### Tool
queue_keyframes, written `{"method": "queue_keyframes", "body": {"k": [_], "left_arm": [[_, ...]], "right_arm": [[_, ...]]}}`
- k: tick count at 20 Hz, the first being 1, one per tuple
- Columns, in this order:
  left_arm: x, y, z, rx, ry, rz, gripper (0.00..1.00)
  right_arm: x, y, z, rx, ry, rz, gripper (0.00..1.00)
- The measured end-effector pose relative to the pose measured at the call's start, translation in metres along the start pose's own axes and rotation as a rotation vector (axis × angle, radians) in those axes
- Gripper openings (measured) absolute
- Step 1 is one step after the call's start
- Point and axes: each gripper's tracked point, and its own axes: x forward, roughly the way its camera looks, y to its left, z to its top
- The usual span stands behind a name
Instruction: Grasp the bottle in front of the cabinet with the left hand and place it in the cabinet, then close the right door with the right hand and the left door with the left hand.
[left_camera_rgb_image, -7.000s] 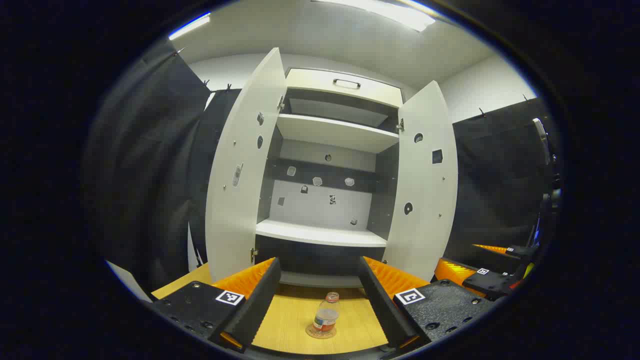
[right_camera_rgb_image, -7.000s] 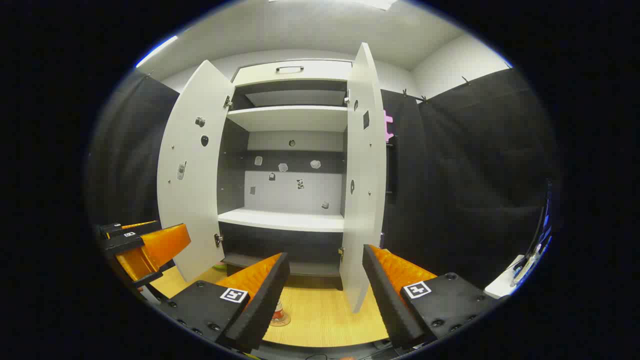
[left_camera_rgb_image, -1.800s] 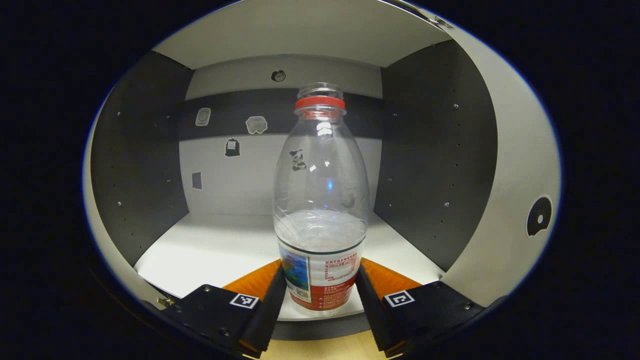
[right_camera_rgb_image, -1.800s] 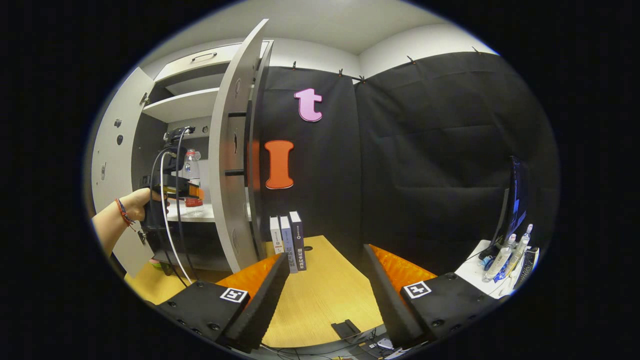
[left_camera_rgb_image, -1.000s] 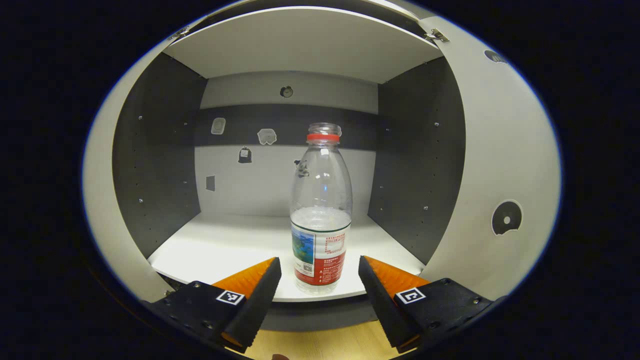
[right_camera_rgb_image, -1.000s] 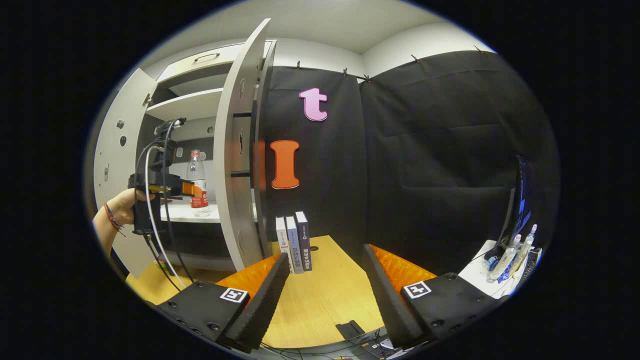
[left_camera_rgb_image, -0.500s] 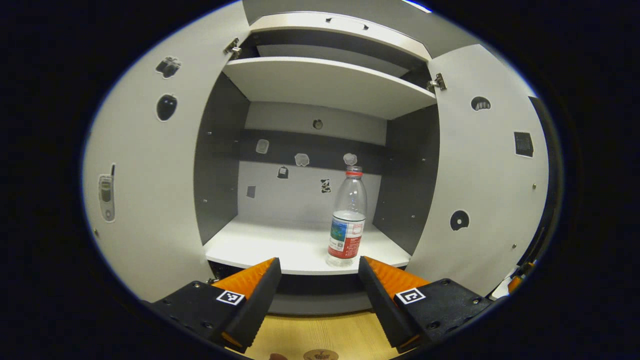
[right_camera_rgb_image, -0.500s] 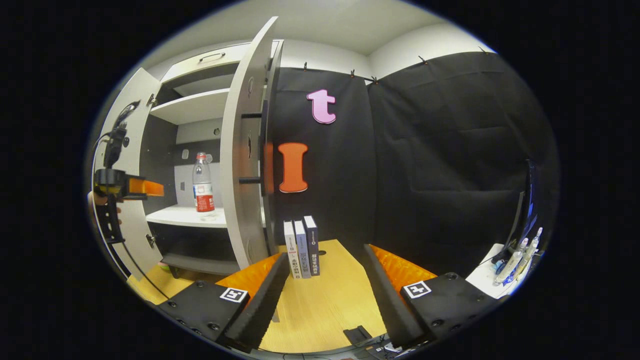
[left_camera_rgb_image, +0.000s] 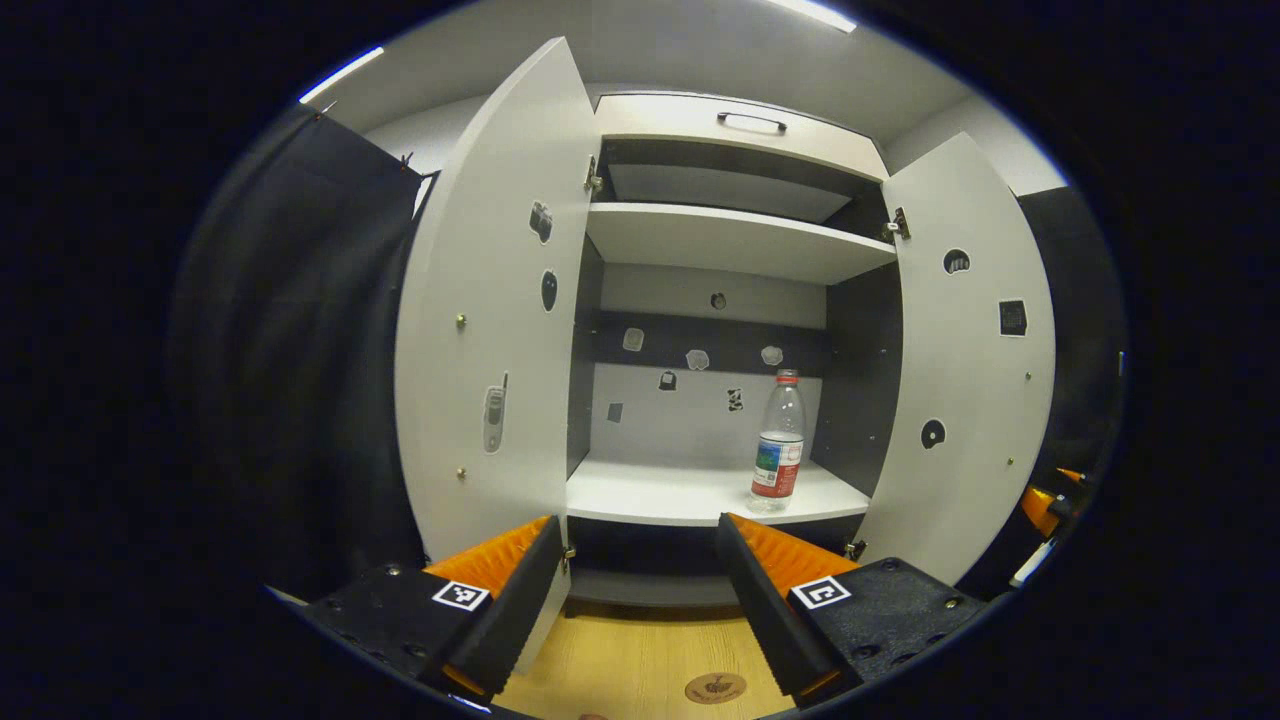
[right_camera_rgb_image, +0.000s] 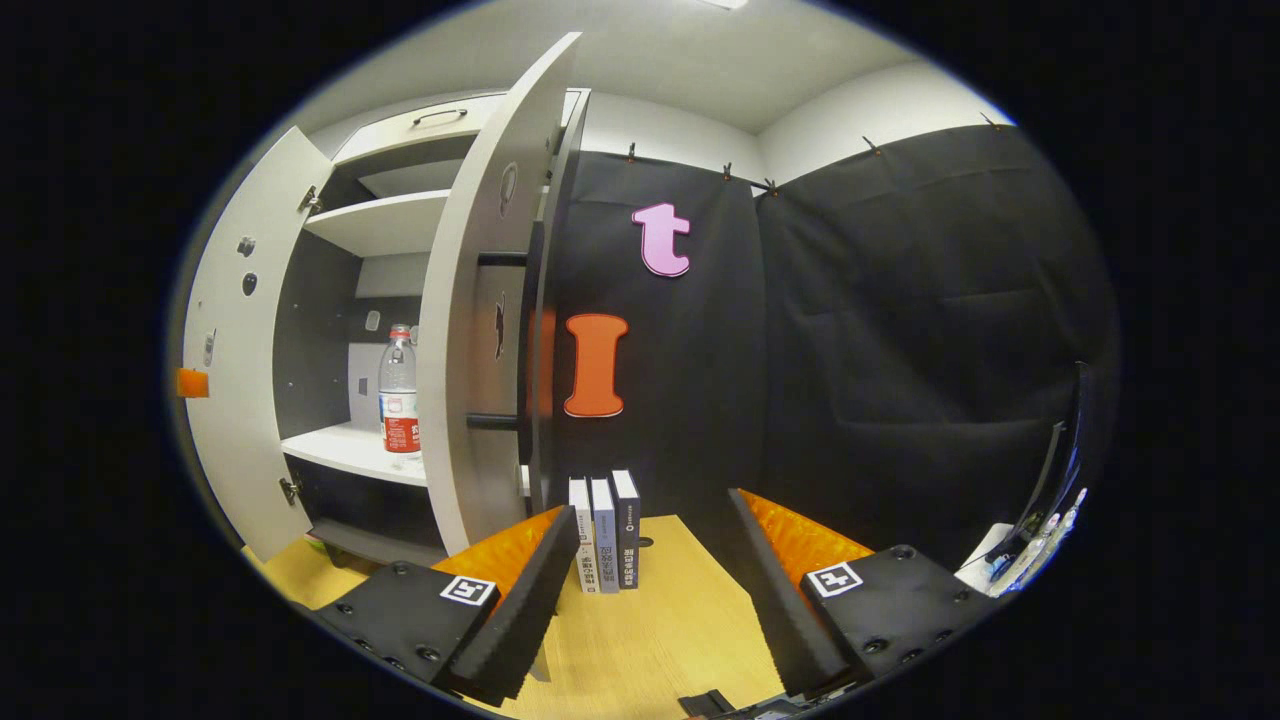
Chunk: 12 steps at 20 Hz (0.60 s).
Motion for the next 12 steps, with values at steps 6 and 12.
{"method": "queue_keyframes", "body": {"k": [6, 12], "left_arm": [[-0.041, 0.018, 0.001, -0.048, -0.022, 0.028, 0.95], [-0.069, 0.035, -0.002, -0.024, -0.015, 0.058, 0.95]], "right_arm": [[0.011, 0.024, -0.008, -0.019, 0.012, 0.041, 0.89], [0.008, 0.029, -0.004, -0.051, -0.009, 0.029, 0.95]]}}
